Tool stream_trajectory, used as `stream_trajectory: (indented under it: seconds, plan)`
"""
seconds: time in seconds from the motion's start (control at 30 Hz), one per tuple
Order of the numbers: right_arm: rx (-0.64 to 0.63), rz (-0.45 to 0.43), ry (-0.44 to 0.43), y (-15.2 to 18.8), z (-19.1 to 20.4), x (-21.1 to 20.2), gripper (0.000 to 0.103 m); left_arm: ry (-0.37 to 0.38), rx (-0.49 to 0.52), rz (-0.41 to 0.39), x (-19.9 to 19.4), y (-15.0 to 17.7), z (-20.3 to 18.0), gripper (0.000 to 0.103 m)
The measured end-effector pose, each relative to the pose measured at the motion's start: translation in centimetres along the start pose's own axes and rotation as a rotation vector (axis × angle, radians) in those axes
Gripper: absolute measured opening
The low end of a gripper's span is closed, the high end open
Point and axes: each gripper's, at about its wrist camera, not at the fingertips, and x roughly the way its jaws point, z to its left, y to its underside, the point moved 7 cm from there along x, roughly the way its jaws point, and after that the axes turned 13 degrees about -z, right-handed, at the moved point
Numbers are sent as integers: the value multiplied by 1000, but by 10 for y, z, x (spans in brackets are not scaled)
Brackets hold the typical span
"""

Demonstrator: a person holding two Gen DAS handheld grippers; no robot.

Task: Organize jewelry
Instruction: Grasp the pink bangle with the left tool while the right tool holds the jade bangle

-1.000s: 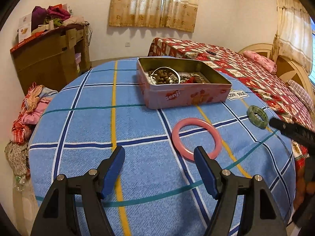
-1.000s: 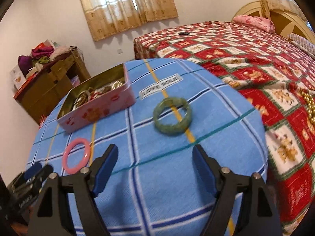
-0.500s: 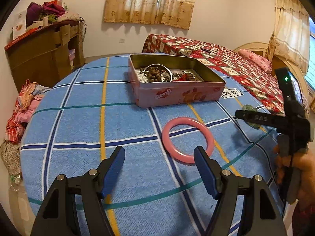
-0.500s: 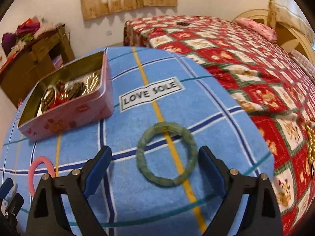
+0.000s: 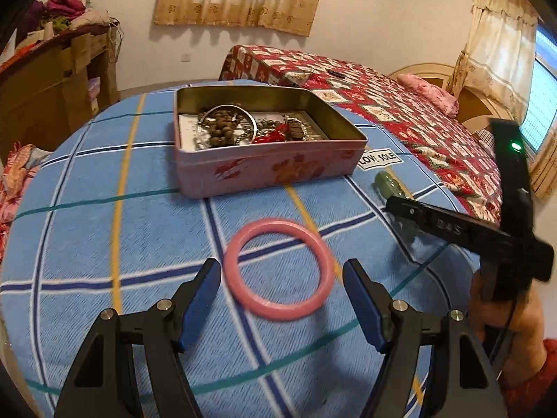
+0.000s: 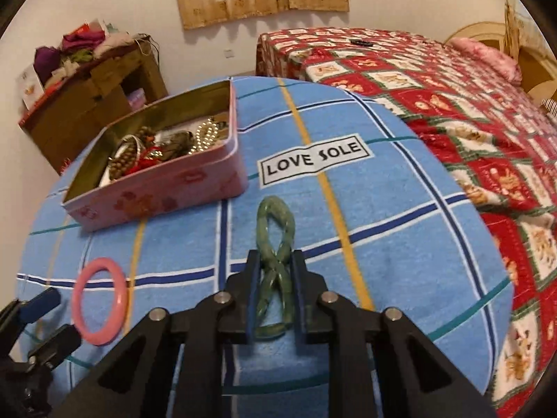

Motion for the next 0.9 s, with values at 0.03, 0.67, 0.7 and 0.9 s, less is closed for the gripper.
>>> stream_trajectory:
  seconds: [0.03, 0.67, 0.7, 0.9]
  plan:
    - [14, -15, -37, -1, 3, -3, 20, -2, -3, 8, 3, 0, 0, 73]
    - [115, -16, -109, -5, -1, 0, 21, -63, -90, -3, 7, -3, 10, 73]
    - [115, -17, -109, -5, -2, 0, 21, -85, -125, -9, 8, -5, 18, 73]
    - [113, -14, -109, -5, -3, 1, 21, -151, 1, 53, 20, 0, 12, 61]
